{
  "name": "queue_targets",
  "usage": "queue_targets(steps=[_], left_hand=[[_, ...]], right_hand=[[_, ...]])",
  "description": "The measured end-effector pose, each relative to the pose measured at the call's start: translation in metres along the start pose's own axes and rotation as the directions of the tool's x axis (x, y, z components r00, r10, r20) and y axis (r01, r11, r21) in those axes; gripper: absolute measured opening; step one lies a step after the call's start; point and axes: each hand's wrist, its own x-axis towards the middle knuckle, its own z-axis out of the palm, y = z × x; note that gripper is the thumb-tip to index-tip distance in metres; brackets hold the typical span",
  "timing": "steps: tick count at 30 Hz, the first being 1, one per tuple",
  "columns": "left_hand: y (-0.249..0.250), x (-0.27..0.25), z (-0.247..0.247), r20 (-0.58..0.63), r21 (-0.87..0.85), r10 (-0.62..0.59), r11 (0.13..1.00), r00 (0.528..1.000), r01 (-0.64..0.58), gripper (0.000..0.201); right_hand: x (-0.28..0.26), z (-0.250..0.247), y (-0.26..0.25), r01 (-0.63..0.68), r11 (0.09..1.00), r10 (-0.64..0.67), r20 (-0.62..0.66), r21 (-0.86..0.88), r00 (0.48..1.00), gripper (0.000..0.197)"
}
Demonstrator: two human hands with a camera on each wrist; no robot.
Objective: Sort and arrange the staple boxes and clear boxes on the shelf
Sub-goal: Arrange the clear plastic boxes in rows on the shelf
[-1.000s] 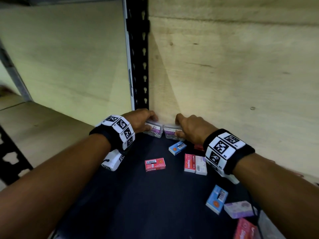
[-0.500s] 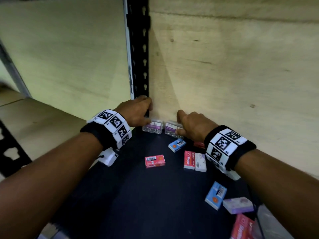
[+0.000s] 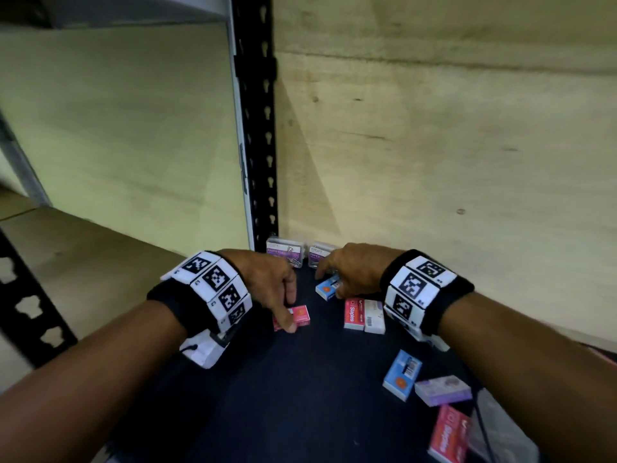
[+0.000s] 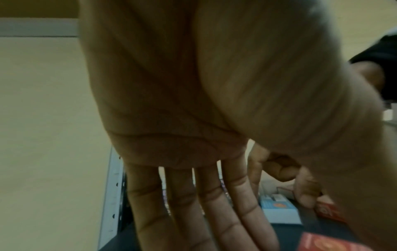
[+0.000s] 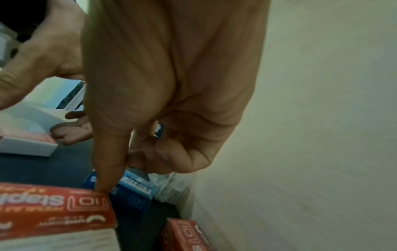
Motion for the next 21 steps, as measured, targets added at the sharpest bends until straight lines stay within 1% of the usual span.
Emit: queue_targets(steps=[3,7,9,11,14,17,21], left_hand=[[0.003,-0.001,0.005,-0.007,0.009,0.025,1.000,1.000,-0.025,0.048],[0.003,-0.001,0.005,-0.030,0.014,0.051,0.999,0.998,-0.051,0.039],[0.004,-0.002,0.000,-0.046,0.030,0.057,0.998,0.997,-0.056,0.037],[0.007,-0.003,-0.007,-0.072,0.050,0.064,0.997,0.995,-0.060,0.035],[0.019,0.001,-0.019,-0.121,0.053,0.096,0.995,0.988,-0.090,0.033],[0.039,0.010,-0.028,-0.170,0.074,0.134,0.990,0.976,-0.123,0.036],[0.077,0.028,-0.034,-0.174,0.128,0.225,0.971,0.959,-0.204,0.035]], right_hand=[[0.002,0.003,0.000,-0.012,1.000,0.012,-0.007,0.009,1.000,0.052],[0.003,0.006,0.002,-0.011,0.998,0.013,-0.033,0.054,0.999,0.041],[-0.003,0.001,0.006,-0.011,0.996,0.015,-0.045,0.087,0.999,0.035],[-0.013,-0.007,0.014,-0.027,0.992,0.033,-0.056,0.120,0.998,0.033],[-0.033,-0.016,0.031,-0.079,0.990,0.085,-0.055,0.115,0.995,0.034],[-0.057,-0.020,0.052,-0.156,0.984,0.159,-0.037,0.081,0.987,0.034],[-0.094,-0.020,0.082,-0.248,0.968,0.249,0.004,0.040,0.969,0.036]])
